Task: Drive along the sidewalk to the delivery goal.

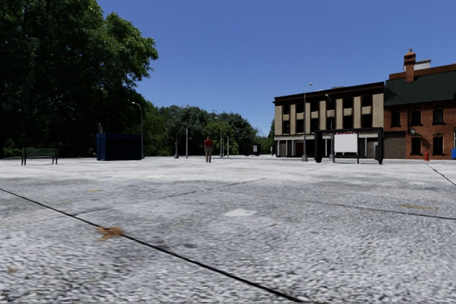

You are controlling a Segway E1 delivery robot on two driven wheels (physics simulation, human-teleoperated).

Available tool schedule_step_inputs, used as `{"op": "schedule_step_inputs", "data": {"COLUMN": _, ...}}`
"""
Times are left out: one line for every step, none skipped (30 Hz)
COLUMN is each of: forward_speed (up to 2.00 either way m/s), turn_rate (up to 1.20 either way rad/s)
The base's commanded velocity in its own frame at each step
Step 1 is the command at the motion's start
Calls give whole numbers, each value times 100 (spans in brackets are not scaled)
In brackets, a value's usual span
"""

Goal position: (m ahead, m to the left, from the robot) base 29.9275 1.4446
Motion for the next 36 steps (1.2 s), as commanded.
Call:
{"op": "schedule_step_inputs", "data": {"forward_speed": 200, "turn_rate": 0}}
{"op": "schedule_step_inputs", "data": {"forward_speed": 200, "turn_rate": 0}}
{"op": "schedule_step_inputs", "data": {"forward_speed": 200, "turn_rate": 0}}
{"op": "schedule_step_inputs", "data": {"forward_speed": 200, "turn_rate": 0}}
{"op": "schedule_step_inputs", "data": {"forward_speed": 200, "turn_rate": 0}}
{"op": "schedule_step_inputs", "data": {"forward_speed": 200, "turn_rate": 0}}
{"op": "schedule_step_inputs", "data": {"forward_speed": 200, "turn_rate": 0}}
{"op": "schedule_step_inputs", "data": {"forward_speed": 200, "turn_rate": 0}}
{"op": "schedule_step_inputs", "data": {"forward_speed": 200, "turn_rate": 0}}
{"op": "schedule_step_inputs", "data": {"forward_speed": 200, "turn_rate": 0}}
{"op": "schedule_step_inputs", "data": {"forward_speed": 200, "turn_rate": 0}}
{"op": "schedule_step_inputs", "data": {"forward_speed": 200, "turn_rate": 0}}
{"op": "schedule_step_inputs", "data": {"forward_speed": 200, "turn_rate": 0}}
{"op": "schedule_step_inputs", "data": {"forward_speed": 200, "turn_rate": 0}}
{"op": "schedule_step_inputs", "data": {"forward_speed": 200, "turn_rate": 0}}
{"op": "schedule_step_inputs", "data": {"forward_speed": 200, "turn_rate": 0}}
{"op": "schedule_step_inputs", "data": {"forward_speed": 200, "turn_rate": 0}}
{"op": "schedule_step_inputs", "data": {"forward_speed": 200, "turn_rate": 0}}
{"op": "schedule_step_inputs", "data": {"forward_speed": 200, "turn_rate": 0}}
{"op": "schedule_step_inputs", "data": {"forward_speed": 200, "turn_rate": 0}}
{"op": "schedule_step_inputs", "data": {"forward_speed": 200, "turn_rate": 0}}
{"op": "schedule_step_inputs", "data": {"forward_speed": 200, "turn_rate": 0}}
{"op": "schedule_step_inputs", "data": {"forward_speed": 200, "turn_rate": 0}}
{"op": "schedule_step_inputs", "data": {"forward_speed": 200, "turn_rate": 0}}
{"op": "schedule_step_inputs", "data": {"forward_speed": 200, "turn_rate": 0}}
{"op": "schedule_step_inputs", "data": {"forward_speed": 200, "turn_rate": 0}}
{"op": "schedule_step_inputs", "data": {"forward_speed": 200, "turn_rate": 0}}
{"op": "schedule_step_inputs", "data": {"forward_speed": 200, "turn_rate": 0}}
{"op": "schedule_step_inputs", "data": {"forward_speed": 200, "turn_rate": 0}}
{"op": "schedule_step_inputs", "data": {"forward_speed": 200, "turn_rate": 0}}
{"op": "schedule_step_inputs", "data": {"forward_speed": 200, "turn_rate": 0}}
{"op": "schedule_step_inputs", "data": {"forward_speed": 200, "turn_rate": 0}}
{"op": "schedule_step_inputs", "data": {"forward_speed": 200, "turn_rate": 0}}
{"op": "schedule_step_inputs", "data": {"forward_speed": 200, "turn_rate": 0}}
{"op": "schedule_step_inputs", "data": {"forward_speed": 200, "turn_rate": 0}}
{"op": "schedule_step_inputs", "data": {"forward_speed": 200, "turn_rate": 0}}
